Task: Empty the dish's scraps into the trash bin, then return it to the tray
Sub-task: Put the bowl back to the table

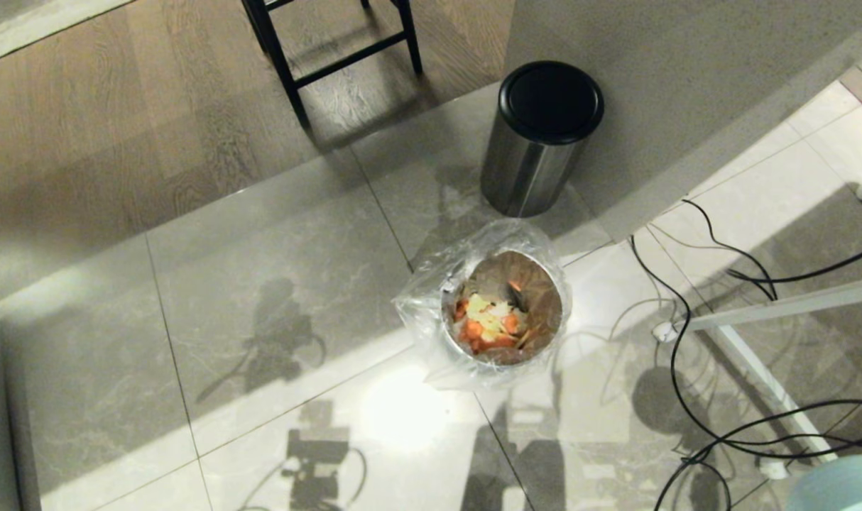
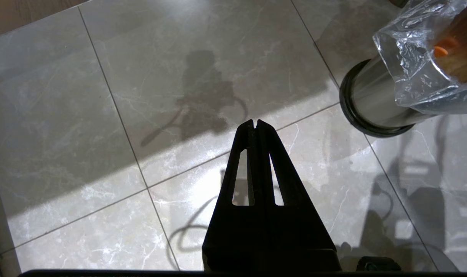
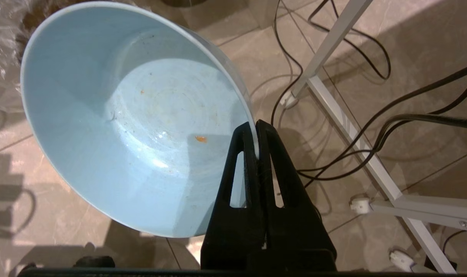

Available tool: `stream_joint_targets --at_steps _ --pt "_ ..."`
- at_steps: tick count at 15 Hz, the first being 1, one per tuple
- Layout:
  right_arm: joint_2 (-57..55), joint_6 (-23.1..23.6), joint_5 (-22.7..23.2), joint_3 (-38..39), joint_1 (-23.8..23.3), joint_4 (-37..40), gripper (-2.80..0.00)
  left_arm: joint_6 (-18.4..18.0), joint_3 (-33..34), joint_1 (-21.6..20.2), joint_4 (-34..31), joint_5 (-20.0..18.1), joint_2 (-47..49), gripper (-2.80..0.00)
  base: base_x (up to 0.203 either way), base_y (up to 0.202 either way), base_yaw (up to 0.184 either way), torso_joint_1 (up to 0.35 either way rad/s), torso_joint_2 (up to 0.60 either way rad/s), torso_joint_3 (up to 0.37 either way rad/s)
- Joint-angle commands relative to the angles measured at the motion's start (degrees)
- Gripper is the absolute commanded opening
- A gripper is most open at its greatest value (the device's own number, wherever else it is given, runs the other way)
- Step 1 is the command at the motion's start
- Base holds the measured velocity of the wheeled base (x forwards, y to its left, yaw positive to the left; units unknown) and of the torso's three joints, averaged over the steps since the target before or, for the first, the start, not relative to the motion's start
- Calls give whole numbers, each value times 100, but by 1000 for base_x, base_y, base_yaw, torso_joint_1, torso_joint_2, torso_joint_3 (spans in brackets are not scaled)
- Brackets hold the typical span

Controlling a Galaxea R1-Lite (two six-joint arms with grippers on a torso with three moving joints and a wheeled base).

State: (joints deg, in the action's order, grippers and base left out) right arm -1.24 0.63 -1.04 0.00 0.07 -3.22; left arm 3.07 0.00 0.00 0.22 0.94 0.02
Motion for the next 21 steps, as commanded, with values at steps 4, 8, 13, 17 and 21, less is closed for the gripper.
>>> stream_joint_targets --at_steps 4,8,13,17,21 --pt "124 -45 -11 0 1 -12 -280 8 0 0 4 3 6 -280 0 0 0 0 0 0" --pt "124 -45 -6 0 1 -12 -280 0 0 0 4 3 6 -280 0 0 0 0 0 0" --pt "124 -45 -3 0 1 -12 -280 8 0 0 4 3 6 -280 0 0 0 0 0 0" --pt "124 -45 -10 0 1 -12 -280 0 0 0 4 3 6 -280 0 0 0 0 0 0" --pt "124 -45 -5 0 1 -12 -280 9 0 0 4 3 6 -280 0 0 0 0 0 0"
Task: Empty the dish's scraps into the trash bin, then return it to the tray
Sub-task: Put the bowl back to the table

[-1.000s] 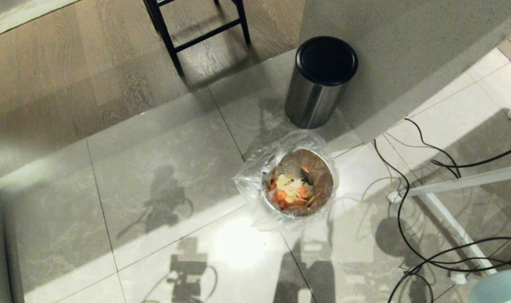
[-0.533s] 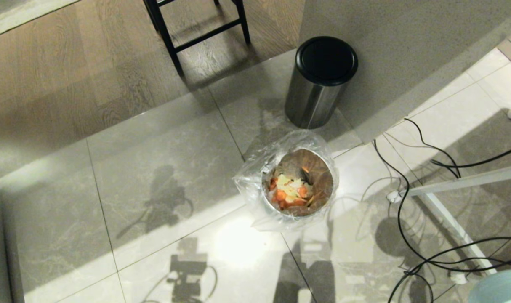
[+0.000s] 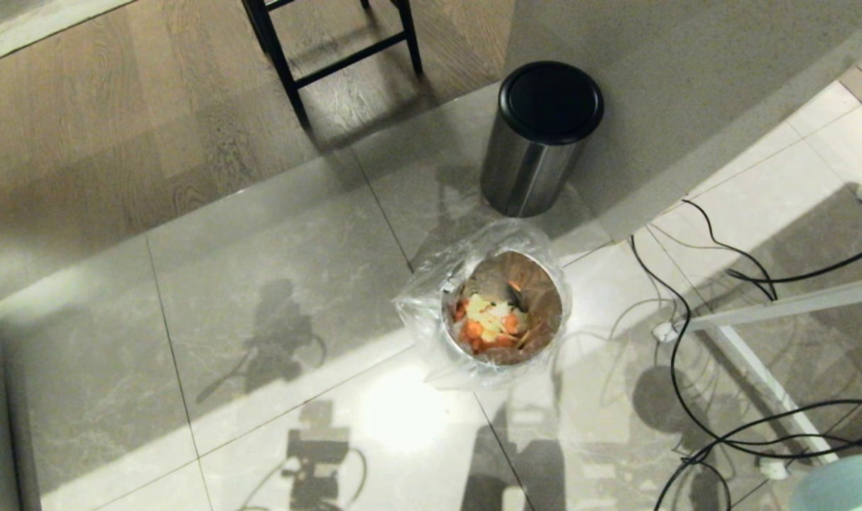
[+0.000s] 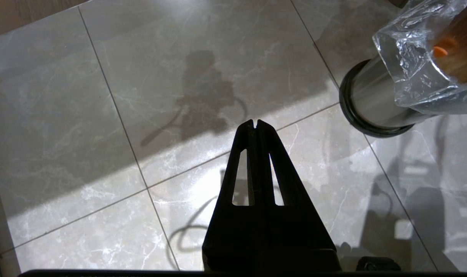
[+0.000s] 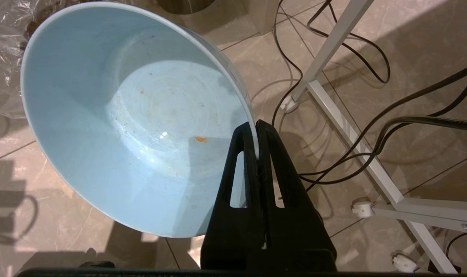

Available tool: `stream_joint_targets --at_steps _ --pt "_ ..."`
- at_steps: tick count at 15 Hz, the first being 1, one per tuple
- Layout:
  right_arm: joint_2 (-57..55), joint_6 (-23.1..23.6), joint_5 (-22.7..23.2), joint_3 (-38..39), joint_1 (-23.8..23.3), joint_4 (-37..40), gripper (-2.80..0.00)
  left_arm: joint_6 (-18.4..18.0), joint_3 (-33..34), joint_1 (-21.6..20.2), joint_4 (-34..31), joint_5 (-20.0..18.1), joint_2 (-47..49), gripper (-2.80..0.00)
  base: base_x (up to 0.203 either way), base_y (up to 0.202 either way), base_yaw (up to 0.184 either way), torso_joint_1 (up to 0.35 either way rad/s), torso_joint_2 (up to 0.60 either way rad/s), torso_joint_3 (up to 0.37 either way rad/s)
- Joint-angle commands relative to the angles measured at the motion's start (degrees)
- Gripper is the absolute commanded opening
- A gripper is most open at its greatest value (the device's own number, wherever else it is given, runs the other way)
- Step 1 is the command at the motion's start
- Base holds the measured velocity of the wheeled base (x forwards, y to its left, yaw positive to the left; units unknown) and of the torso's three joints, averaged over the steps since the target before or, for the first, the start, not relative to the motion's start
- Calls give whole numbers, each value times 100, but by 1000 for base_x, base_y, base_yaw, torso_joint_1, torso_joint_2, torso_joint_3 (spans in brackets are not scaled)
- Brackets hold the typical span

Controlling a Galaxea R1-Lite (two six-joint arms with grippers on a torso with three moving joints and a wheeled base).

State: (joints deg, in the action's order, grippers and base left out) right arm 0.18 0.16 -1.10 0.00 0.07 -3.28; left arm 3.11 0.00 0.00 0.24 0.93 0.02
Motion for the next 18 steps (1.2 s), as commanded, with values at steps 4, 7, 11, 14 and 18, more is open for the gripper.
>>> stream_joint_targets --at_steps 4,7,11,14,18 --pt "-18 2 -4 0 1 -6 -280 6 0 0 2 4 6 -280 0 0 0 0 0 0" --pt "-18 2 4 0 1 -6 -280 6 0 0 2 4 6 -280 0 0 0 0 0 0" --pt "-18 2 4 0 1 -6 -280 6 0 0 2 4 6 -280 0 0 0 1 2 93" --pt "-18 2 -4 0 1 -6 -280 6 0 1 2 4 6 -280 0 0 0 3 -1 190" --pt "-18 2 4 0 1 -6 -280 6 0 0 2 4 6 -280 0 0 0 0 0 204"
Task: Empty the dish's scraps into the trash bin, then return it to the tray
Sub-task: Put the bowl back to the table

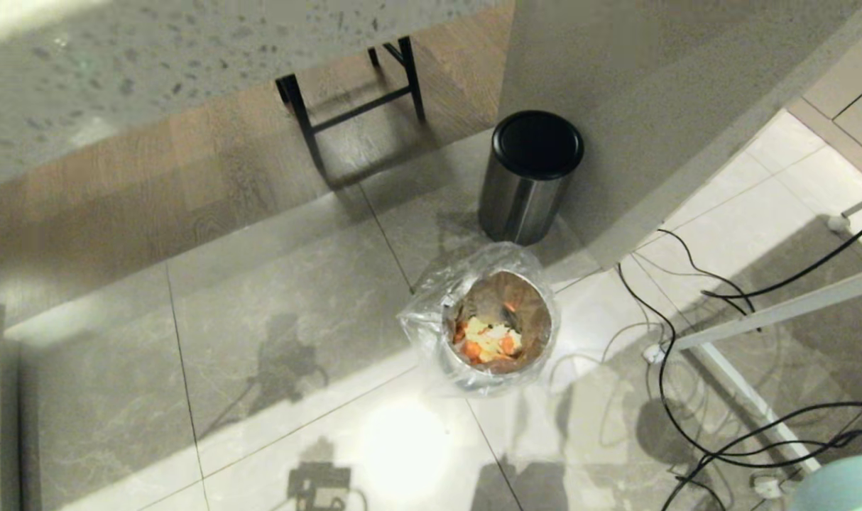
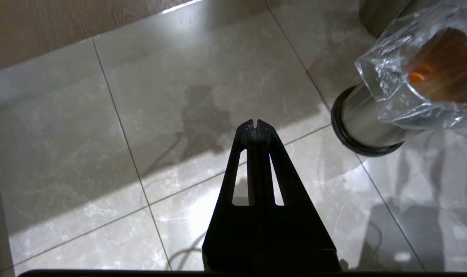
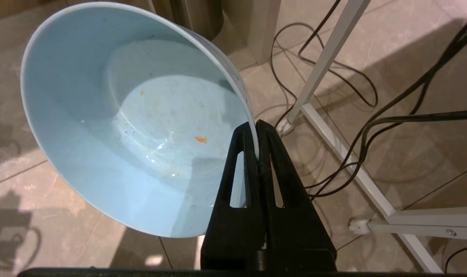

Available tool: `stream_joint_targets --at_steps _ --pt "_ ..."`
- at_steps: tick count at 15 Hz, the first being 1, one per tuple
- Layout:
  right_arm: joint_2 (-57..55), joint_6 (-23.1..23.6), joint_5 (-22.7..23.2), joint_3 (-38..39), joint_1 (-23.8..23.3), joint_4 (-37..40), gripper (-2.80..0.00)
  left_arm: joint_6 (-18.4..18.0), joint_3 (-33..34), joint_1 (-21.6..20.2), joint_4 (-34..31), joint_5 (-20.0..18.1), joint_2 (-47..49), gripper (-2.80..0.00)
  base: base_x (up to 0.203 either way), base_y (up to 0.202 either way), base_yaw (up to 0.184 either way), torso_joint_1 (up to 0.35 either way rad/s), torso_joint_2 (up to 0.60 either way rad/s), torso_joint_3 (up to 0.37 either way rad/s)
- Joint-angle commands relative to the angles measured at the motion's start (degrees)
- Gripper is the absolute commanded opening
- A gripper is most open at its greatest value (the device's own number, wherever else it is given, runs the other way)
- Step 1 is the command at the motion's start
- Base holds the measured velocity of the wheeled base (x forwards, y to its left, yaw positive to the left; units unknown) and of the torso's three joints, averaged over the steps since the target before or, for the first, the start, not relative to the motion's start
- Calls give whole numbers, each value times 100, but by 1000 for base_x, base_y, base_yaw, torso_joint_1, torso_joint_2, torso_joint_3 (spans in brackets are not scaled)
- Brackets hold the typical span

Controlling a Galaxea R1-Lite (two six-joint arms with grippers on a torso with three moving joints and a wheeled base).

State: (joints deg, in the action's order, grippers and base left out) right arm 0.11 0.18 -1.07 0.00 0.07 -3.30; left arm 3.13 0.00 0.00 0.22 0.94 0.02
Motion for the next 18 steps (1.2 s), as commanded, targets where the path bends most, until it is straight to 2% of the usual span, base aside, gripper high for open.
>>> stream_joint_targets --at_steps 1,18 --pt "-11 -1 -5 0 1 -4 -280 3 0 9 4 3 6 -280 0 0 0 1 2 197" --pt "-11 -1 2 0 1 -4 -280 3 0 0 4 12 6 -280 0 0 0 4 2 205"
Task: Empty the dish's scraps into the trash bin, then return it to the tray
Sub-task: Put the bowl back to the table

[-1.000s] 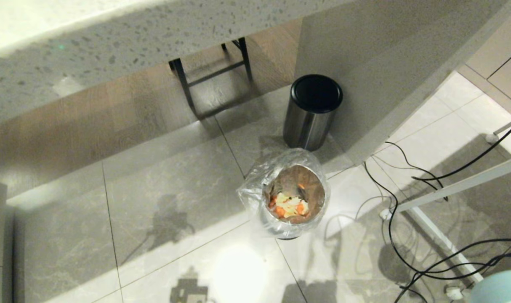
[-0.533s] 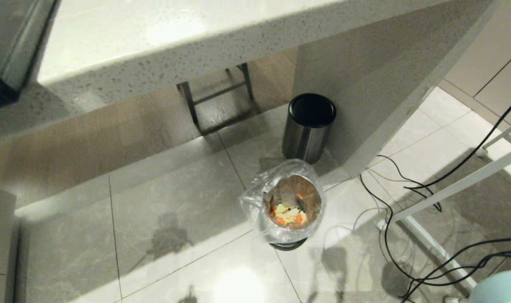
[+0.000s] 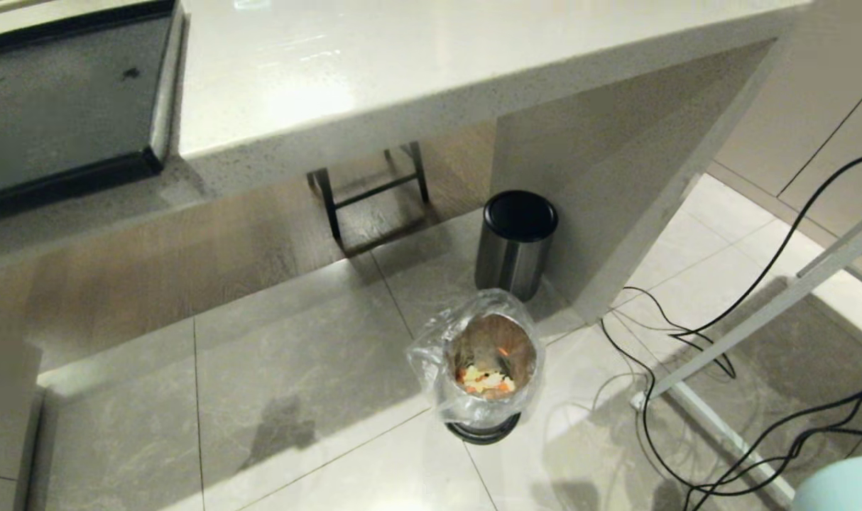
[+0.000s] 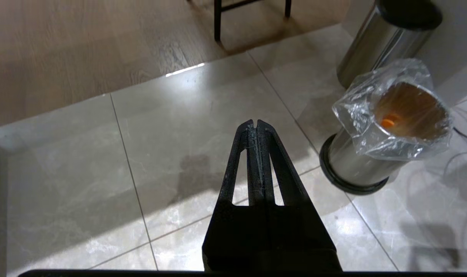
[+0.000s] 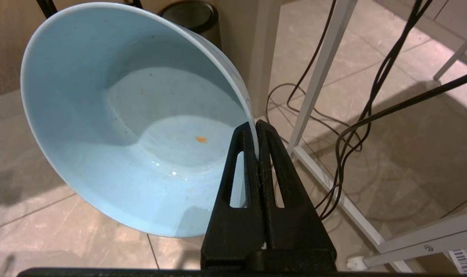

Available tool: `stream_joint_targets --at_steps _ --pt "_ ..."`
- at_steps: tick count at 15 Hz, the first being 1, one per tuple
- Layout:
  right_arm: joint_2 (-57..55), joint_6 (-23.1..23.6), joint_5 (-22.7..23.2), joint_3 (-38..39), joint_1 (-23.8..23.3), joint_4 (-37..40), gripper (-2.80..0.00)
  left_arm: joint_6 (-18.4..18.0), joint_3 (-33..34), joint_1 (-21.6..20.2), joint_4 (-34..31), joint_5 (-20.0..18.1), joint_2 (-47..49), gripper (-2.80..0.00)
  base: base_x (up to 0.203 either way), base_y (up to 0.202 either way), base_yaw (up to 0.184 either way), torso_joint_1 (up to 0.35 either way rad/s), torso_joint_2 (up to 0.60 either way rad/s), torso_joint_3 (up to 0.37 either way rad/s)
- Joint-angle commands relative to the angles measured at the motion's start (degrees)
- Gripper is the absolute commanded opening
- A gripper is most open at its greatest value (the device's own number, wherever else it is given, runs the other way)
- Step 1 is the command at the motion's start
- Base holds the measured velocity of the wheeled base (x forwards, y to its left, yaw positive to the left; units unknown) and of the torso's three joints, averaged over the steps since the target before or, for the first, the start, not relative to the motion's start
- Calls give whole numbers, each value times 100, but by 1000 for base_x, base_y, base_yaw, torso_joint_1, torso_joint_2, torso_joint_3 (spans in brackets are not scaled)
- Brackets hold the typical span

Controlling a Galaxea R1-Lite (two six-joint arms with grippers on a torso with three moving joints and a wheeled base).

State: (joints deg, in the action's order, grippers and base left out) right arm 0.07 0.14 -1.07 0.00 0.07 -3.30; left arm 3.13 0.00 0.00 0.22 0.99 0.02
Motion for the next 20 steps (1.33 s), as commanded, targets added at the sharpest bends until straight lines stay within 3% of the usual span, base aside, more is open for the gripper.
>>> stream_joint_targets --at_steps 1,15,20 --pt "-7 4 -4 0 1 -4 -280 3 0 0 4 -2 6 -280 0 0 0 7 2 207" --pt "-7 4 1 0 1 -4 -280 10 0 8 4 0 6 -280 0 0 0 3 2 201" --pt "-7 4 2 0 1 -4 -280 12 0 0 4 0 6 -280 0 0 0 0 0 26"
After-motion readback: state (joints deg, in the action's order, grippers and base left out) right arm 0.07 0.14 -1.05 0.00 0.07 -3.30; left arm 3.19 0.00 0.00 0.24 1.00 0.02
